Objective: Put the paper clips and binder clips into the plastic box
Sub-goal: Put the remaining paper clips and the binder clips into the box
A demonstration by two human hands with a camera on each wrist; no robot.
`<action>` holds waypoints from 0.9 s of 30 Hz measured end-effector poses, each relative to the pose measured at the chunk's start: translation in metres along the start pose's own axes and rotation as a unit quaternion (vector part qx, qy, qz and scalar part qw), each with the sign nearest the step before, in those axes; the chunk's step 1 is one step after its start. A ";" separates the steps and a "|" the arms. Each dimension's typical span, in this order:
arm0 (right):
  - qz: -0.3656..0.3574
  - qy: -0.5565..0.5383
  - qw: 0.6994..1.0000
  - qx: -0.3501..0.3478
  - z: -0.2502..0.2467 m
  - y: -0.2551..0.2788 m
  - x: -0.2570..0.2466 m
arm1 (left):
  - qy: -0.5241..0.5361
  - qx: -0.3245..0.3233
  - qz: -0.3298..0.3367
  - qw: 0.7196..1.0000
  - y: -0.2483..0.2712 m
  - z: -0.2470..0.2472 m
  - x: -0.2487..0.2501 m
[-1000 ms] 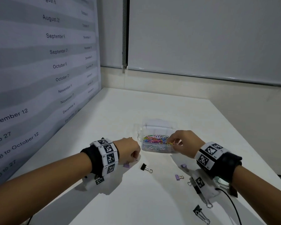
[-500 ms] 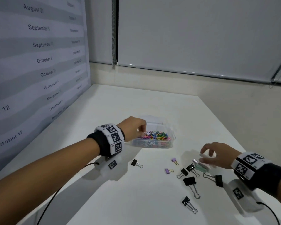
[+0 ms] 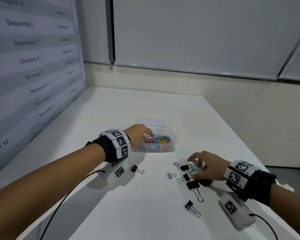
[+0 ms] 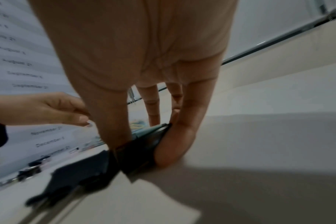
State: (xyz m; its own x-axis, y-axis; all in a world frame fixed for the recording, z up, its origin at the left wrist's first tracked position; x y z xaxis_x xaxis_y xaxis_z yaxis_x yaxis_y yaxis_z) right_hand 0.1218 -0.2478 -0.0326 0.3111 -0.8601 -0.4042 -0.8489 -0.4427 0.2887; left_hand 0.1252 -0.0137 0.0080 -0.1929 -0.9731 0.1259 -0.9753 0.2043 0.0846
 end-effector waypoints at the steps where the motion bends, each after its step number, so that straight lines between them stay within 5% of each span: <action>1: -0.012 0.001 1.000 -0.002 0.003 -0.001 -0.008 | -0.006 -0.004 0.005 1.000 0.002 0.001 0.000; 7: -0.089 -0.078 0.993 -0.022 0.004 0.010 -0.048 | -0.018 0.001 0.055 0.998 0.023 0.005 0.010; 13: -0.124 -0.045 0.990 -0.055 0.003 0.046 -0.053 | -0.015 0.029 0.074 0.997 0.061 0.003 -0.002; 17: -0.109 -0.058 0.987 -0.102 0.024 0.063 -0.049 | -0.017 -0.009 0.069 0.997 0.078 0.010 -0.003; 27: -0.133 -0.075 0.987 -0.057 0.031 0.043 -0.066 | -0.037 -0.110 0.099 0.988 0.099 0.045 0.015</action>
State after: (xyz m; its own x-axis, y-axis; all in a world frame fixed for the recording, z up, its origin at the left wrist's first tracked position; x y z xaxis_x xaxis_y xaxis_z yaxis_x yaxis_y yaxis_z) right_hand 0.0518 -0.2025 -0.0203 0.4427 -0.6655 -0.6010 -0.6890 -0.6814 0.2471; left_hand 0.0212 -0.0130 -0.0262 -0.3939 -0.9149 0.0888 -0.8720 0.4025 0.2785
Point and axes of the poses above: each hand's wrist, its own y-axis away from the middle knuckle, its own z-axis out of the palm, x = y × z, the point moved 6 cm from there along -y, towards the middle knuckle, and after that the axes turned 11 degrees about -y, right-handed, at the moved point
